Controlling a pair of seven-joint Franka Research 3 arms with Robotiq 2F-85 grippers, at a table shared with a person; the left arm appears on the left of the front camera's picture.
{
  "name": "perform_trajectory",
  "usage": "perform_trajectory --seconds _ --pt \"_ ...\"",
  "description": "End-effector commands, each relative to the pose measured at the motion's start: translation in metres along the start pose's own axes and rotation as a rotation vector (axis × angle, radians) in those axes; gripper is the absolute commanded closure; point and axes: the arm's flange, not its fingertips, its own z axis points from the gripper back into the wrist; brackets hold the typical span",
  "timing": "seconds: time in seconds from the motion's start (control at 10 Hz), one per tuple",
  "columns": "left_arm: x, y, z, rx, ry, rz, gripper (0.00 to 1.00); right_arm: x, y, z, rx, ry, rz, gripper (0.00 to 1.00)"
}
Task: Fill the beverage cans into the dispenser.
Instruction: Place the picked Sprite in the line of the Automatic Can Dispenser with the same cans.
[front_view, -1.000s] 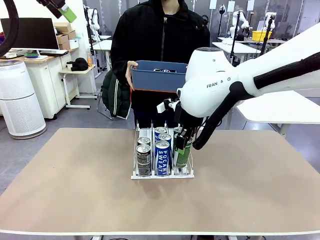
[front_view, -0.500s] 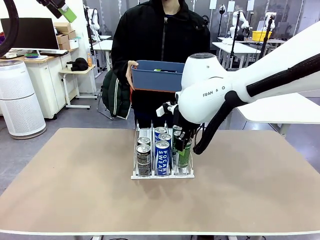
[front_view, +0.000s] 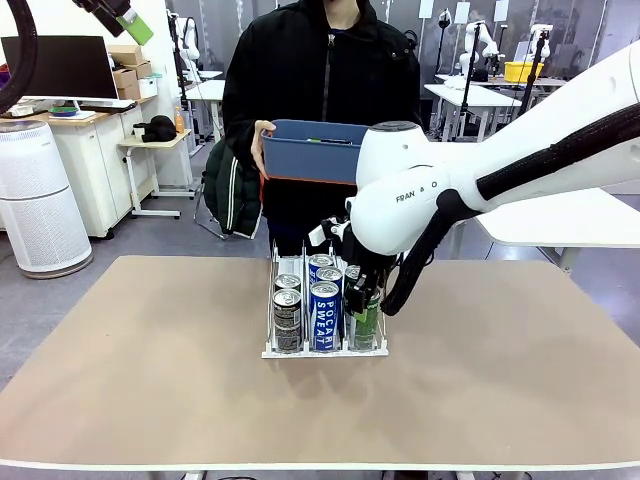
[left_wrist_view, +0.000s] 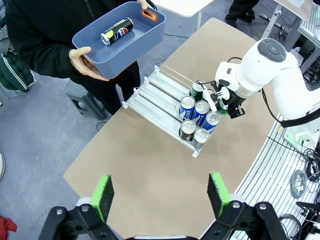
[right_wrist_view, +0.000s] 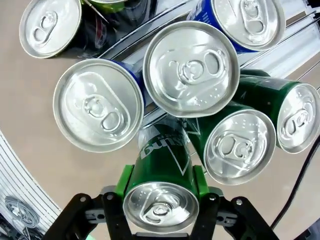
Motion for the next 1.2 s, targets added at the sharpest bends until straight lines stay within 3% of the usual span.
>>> perform_trajectory --seconds 0.0,0.1,0.2,0.3,0.4,1.1 --pt "-0.001 0.0 0.001 -0.001 0.0 0.011 0.0 0.004 -0.005 0.002 0.036 -0.006 0.028 0.23" --pt "-0.001 0.0 0.001 -0.001 0.0 0.011 0.0 0.002 -0.005 0.006 0.039 -0.004 0.021 0.22" --pt "-0.001 0.0 0.001 -0.001 0.0 0.011 0.0 0.0 -0.005 0.012 0.047 -0.011 0.011 0.03" --pt "-0.001 0.0 0.001 -0.001 0.0 0.011 0.0 -0.002 -0.005 0.021 0.052 -0.025 -0.003 0.19" --pt "-0.001 0.0 0.001 -0.001 0.0 0.011 0.0 -0.006 -0.006 0.034 0.049 -0.048 -0.023 0.0" --pt "-0.001 0.0 0.001 -0.001 0.0 0.011 0.0 -0.029 -0.002 0.09 0.047 -0.169 -0.055 0.0"
